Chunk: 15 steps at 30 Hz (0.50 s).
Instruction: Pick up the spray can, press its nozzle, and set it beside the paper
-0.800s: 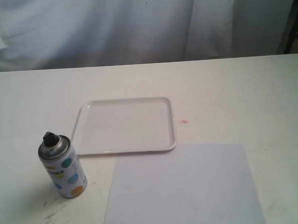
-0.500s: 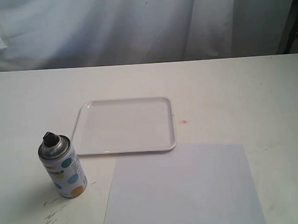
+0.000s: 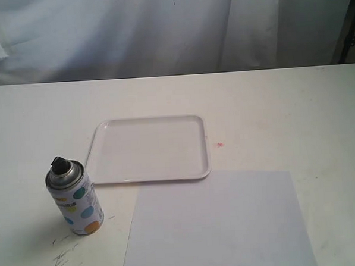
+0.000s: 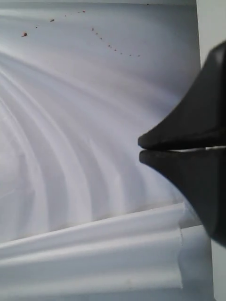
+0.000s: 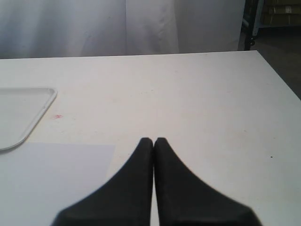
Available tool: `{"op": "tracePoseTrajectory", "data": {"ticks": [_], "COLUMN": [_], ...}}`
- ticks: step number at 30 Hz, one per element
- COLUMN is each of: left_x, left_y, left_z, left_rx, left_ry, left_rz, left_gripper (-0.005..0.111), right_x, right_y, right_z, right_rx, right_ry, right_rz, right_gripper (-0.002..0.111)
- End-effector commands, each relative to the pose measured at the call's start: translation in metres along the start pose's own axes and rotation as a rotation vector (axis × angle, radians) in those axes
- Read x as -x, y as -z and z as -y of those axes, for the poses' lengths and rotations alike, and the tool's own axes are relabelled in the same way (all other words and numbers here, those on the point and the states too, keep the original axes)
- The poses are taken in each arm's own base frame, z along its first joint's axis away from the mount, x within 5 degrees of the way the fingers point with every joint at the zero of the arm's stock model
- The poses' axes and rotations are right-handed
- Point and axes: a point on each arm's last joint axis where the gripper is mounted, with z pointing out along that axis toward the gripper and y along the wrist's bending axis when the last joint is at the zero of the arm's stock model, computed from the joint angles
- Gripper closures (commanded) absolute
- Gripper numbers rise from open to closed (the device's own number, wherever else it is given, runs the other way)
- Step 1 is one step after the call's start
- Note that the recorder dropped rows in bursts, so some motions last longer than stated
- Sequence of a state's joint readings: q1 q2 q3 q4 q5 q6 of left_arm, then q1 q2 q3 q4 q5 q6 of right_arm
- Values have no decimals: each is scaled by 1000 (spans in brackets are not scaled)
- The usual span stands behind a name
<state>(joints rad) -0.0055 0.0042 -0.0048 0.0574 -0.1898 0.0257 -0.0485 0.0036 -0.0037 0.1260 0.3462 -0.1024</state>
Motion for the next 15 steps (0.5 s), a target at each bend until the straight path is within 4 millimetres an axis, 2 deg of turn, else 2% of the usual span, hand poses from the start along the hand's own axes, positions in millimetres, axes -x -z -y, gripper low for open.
{"op": "tracePoseTrajectory", "data": {"ticks": [1,9,15], "left_x": [3,8,50], "left_y": [1,0,-6], "left_z": [0,0,-4], "left_rx": [-5,-6,-1], "left_ry": [-8,95,113], "left_rz": [42,66,95], "left_gripper": [107,107,107], "right_x": [-1,-1,-1], "right_y": [0,0,0], "right_z": [0,0,0], "right_rx": [-5,-5,-5], "right_ry": [-2,-2,-2], "right_rz": [0,0,0], "right_gripper": [108,108,108]}}
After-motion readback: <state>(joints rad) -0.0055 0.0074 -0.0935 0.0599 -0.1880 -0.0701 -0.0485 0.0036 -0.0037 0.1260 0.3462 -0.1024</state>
